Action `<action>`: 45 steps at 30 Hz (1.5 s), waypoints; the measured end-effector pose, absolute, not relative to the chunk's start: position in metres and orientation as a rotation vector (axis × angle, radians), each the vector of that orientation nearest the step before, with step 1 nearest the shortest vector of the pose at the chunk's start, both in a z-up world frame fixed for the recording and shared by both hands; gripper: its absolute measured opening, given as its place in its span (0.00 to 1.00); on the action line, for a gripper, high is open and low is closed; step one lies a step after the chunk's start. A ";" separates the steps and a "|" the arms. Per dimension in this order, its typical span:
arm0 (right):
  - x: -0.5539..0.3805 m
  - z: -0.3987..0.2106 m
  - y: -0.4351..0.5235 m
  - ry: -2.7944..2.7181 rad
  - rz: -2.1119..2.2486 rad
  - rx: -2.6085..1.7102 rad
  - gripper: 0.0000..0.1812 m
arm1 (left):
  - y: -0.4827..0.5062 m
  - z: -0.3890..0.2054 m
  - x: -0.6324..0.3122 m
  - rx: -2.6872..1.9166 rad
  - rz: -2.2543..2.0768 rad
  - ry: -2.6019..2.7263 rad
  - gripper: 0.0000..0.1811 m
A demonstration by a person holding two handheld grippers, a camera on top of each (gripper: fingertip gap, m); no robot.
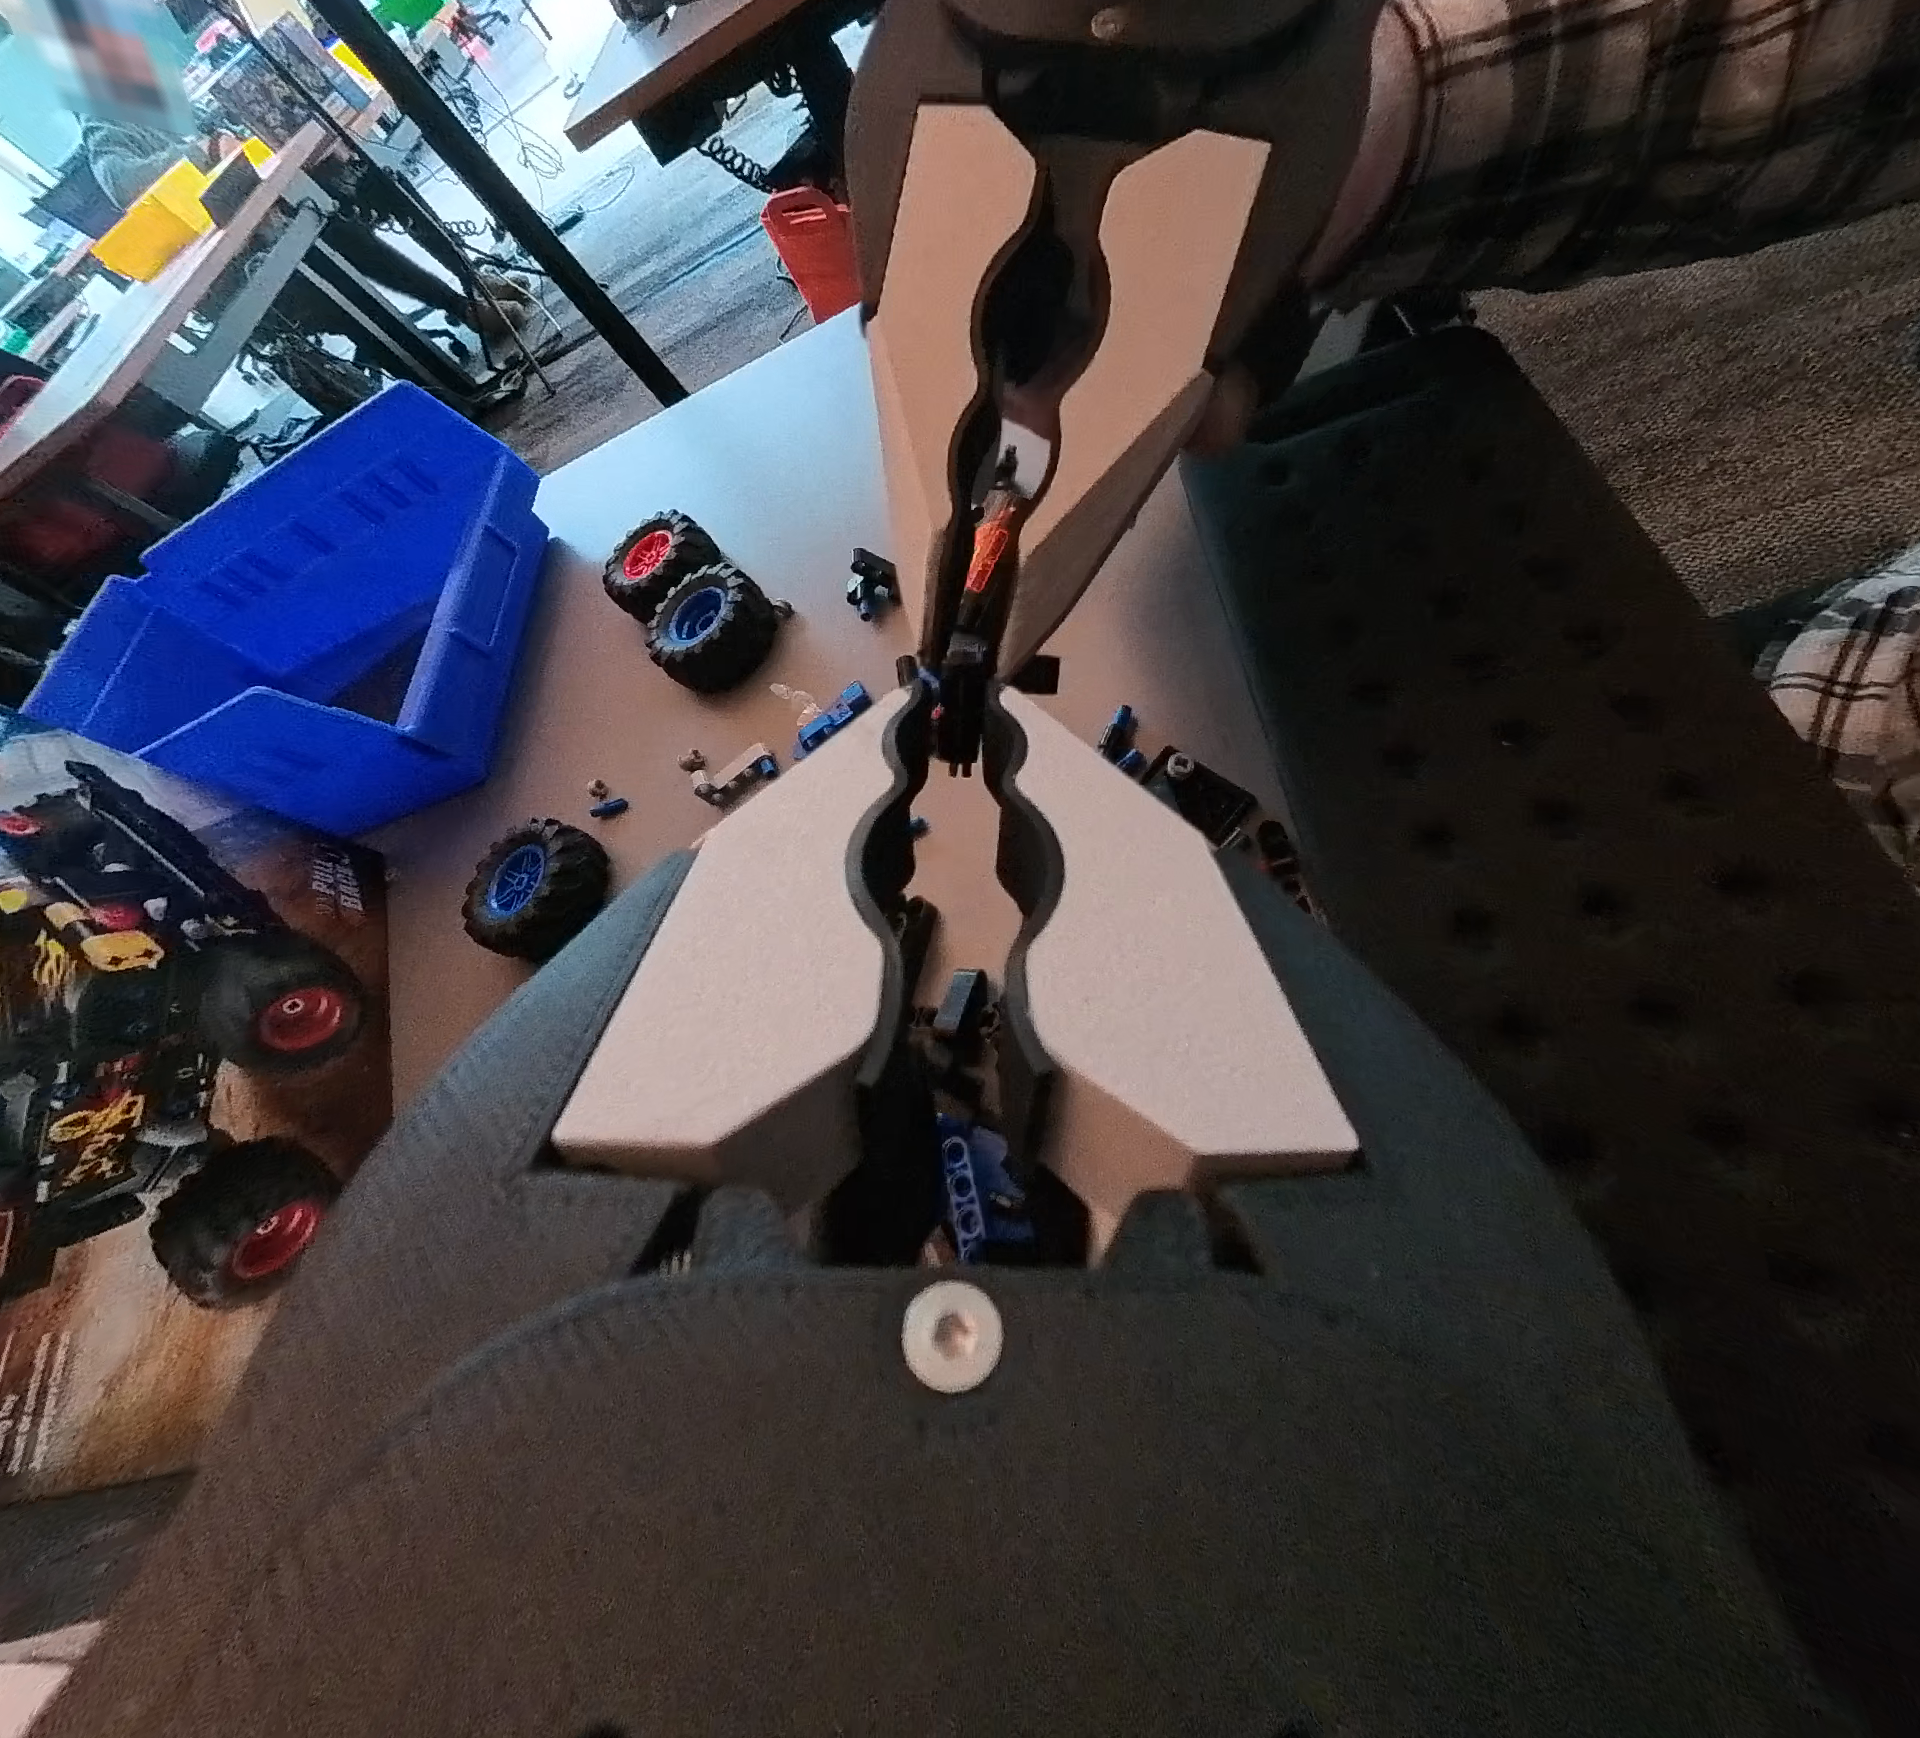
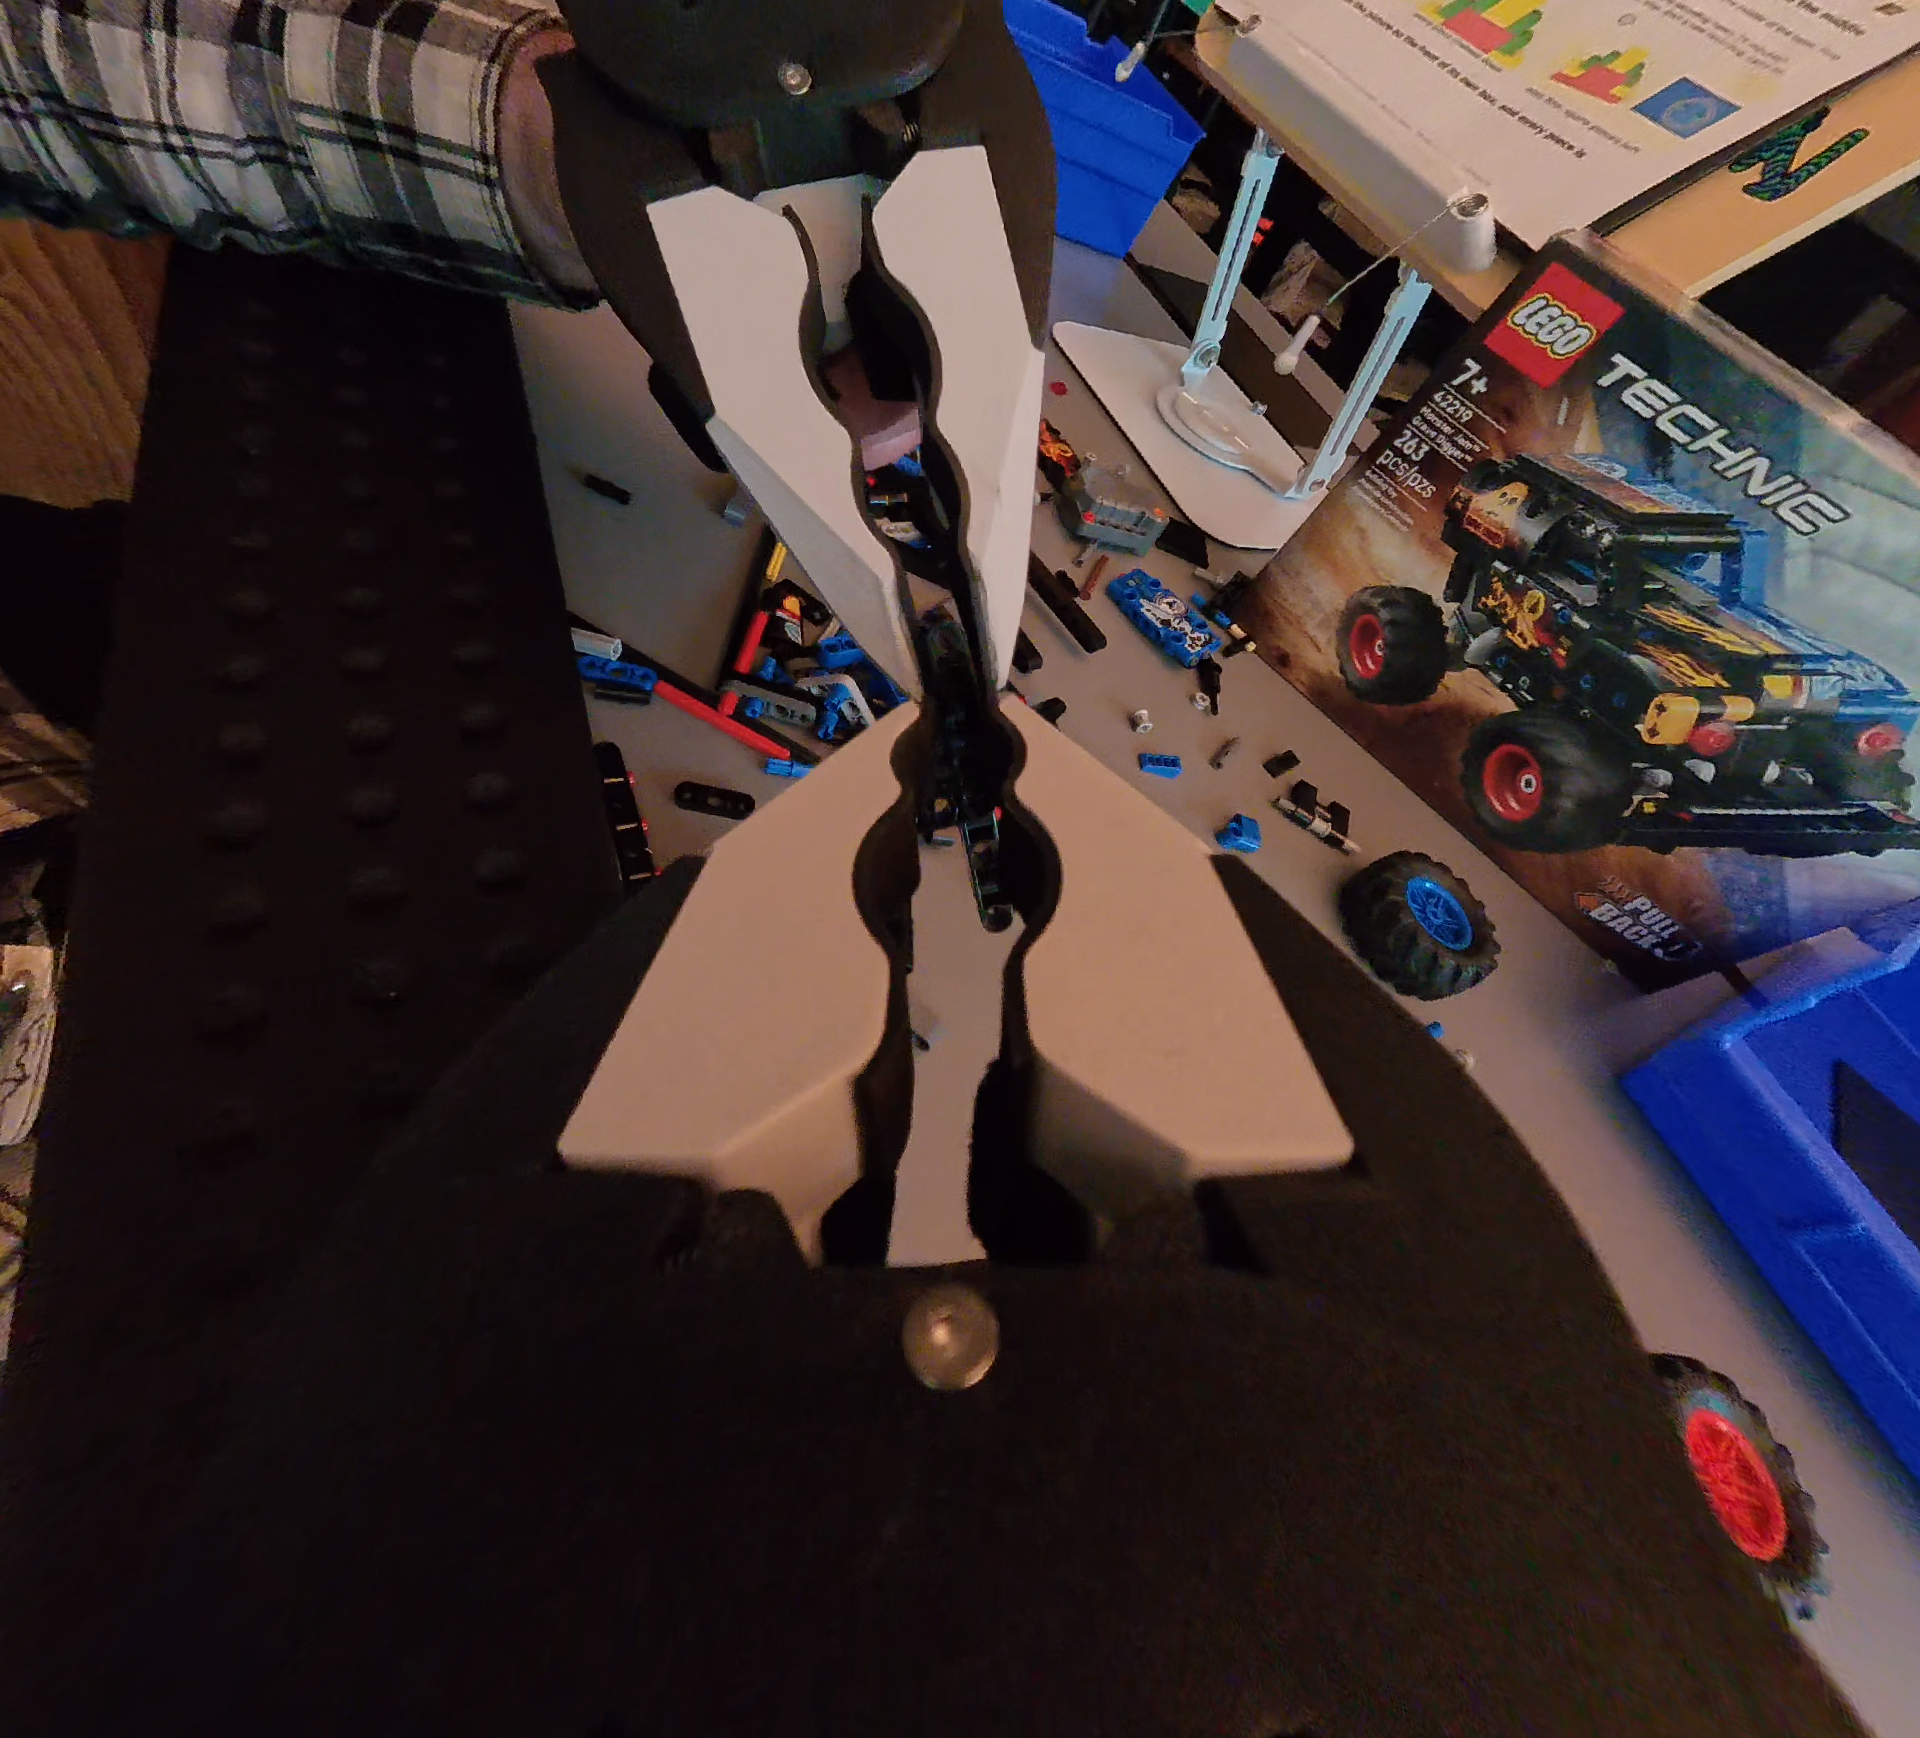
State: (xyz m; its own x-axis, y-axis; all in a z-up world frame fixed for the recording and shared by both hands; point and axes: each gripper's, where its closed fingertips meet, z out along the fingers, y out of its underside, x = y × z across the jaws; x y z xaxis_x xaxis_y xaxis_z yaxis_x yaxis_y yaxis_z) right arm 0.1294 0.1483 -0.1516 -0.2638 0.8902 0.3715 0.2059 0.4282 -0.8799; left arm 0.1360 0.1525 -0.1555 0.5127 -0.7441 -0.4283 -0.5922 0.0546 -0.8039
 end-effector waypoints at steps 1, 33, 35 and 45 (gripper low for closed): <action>0.129 -0.153 0.148 -1.745 0.887 -0.957 0.03 | 0.152 -0.157 0.136 -1.634 -0.158 1.173 0.04; 0.128 -0.201 0.174 -1.806 0.887 -1.195 0.14 | 0.165 -0.169 0.109 -1.735 -0.397 1.008 0.04; 0.121 -0.183 0.173 -1.734 0.892 -1.157 0.16 | 0.168 -0.164 0.112 -1.734 -0.450 0.950 0.04; 0.103 -0.170 0.165 -1.645 0.966 -1.192 0.05 | 0.169 -0.140 0.117 -1.669 -0.615 0.830 0.05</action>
State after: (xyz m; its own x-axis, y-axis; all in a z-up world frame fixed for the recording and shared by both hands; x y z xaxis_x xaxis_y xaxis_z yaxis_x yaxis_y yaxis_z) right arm 0.1033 0.1654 -0.1703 -0.1711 0.9650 0.1988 0.2963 0.2428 -0.9237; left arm 0.1171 0.1685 -0.1401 0.6173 -0.7864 -0.0223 -0.2070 -0.1349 -0.9690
